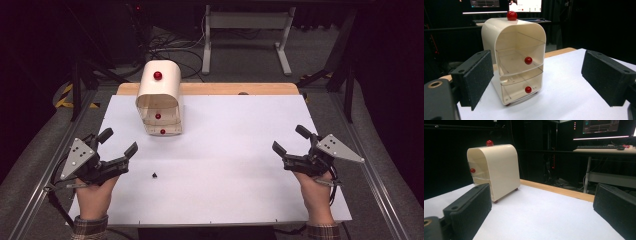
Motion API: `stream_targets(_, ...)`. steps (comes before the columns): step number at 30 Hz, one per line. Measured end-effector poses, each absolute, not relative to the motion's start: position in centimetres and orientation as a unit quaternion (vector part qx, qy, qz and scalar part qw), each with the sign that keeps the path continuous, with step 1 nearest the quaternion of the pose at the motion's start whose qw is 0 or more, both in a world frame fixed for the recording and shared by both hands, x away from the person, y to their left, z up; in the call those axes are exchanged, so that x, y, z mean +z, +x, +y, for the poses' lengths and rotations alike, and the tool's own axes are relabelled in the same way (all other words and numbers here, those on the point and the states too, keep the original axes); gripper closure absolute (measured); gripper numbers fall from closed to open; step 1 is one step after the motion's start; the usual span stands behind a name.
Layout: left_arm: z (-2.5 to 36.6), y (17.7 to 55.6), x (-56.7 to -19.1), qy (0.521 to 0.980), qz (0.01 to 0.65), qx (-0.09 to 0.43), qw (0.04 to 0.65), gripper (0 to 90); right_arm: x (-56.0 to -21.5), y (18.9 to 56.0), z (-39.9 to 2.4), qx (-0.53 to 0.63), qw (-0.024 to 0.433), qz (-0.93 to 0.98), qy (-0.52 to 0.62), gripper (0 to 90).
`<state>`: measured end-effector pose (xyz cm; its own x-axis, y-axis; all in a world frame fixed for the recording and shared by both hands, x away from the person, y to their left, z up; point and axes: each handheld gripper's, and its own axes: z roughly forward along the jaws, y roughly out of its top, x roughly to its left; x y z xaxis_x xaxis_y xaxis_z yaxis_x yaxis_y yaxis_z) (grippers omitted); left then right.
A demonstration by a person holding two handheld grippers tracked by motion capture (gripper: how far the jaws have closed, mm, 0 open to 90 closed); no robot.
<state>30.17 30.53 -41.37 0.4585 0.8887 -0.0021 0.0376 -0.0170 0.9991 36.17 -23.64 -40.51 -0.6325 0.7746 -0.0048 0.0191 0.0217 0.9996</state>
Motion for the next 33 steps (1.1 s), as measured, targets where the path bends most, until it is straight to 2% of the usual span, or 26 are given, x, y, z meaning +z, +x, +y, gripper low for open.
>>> stream_targets(14,28.4,31.0,-41.7,0.623,0.376,0.366,0.58,11.4,-40.4,36.0,-23.8,0.631,0.303,0.645,0.308,2.4)
stream_targets(19,27.7,31.4,-42.1,0.614,0.385,0.374,0.579,13.9,-40.3,35.9,-23.9,0.633,0.303,0.643,0.307,2.5)
stream_targets(33,26.6,32.7,-42.8,0.602,0.412,0.368,0.576,13.4,-40.0,35.6,-23.4,0.621,0.321,0.651,0.295,2.5)
